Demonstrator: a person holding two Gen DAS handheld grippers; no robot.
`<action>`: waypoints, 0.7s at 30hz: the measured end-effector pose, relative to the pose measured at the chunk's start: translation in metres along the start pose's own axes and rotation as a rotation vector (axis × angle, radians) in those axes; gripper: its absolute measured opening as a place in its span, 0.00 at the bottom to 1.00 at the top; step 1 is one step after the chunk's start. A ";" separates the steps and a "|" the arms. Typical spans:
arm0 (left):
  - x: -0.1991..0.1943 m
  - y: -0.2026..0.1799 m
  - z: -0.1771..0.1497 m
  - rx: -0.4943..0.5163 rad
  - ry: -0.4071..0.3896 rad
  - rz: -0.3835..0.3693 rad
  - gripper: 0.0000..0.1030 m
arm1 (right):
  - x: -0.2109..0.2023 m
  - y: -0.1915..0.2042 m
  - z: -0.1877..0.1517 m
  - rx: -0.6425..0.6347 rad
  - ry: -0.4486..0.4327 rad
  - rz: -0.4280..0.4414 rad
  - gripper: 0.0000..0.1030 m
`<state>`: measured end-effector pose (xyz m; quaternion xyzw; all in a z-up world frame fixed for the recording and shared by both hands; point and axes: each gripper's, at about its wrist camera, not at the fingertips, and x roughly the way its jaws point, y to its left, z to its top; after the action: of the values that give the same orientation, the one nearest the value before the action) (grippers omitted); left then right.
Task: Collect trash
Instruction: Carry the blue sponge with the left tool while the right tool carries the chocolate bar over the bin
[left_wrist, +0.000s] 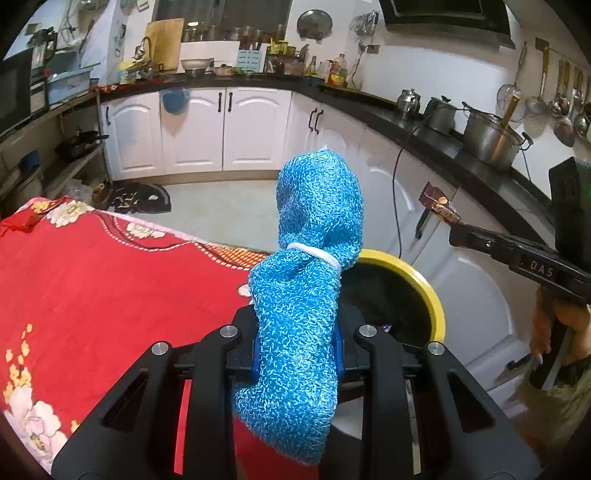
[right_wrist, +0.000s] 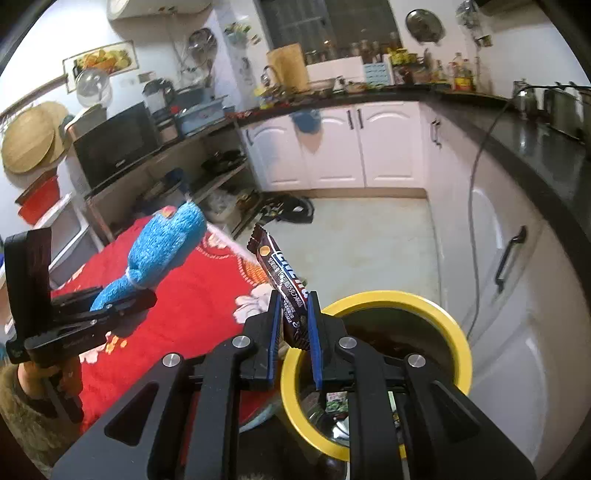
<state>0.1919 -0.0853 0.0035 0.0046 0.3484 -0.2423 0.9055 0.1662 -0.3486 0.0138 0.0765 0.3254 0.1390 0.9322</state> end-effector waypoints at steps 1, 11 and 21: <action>0.000 -0.002 0.001 0.000 -0.004 -0.001 0.19 | -0.004 -0.003 -0.001 0.003 -0.009 -0.012 0.13; 0.018 -0.026 0.005 0.002 -0.005 -0.053 0.19 | -0.021 -0.021 -0.017 0.046 -0.065 -0.074 0.13; 0.049 -0.048 0.004 0.012 0.021 -0.109 0.20 | -0.022 -0.039 -0.034 0.094 -0.057 -0.137 0.14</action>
<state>0.2040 -0.1499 -0.0168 -0.0063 0.3560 -0.2934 0.8872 0.1363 -0.3908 -0.0090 0.1014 0.3095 0.0575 0.9437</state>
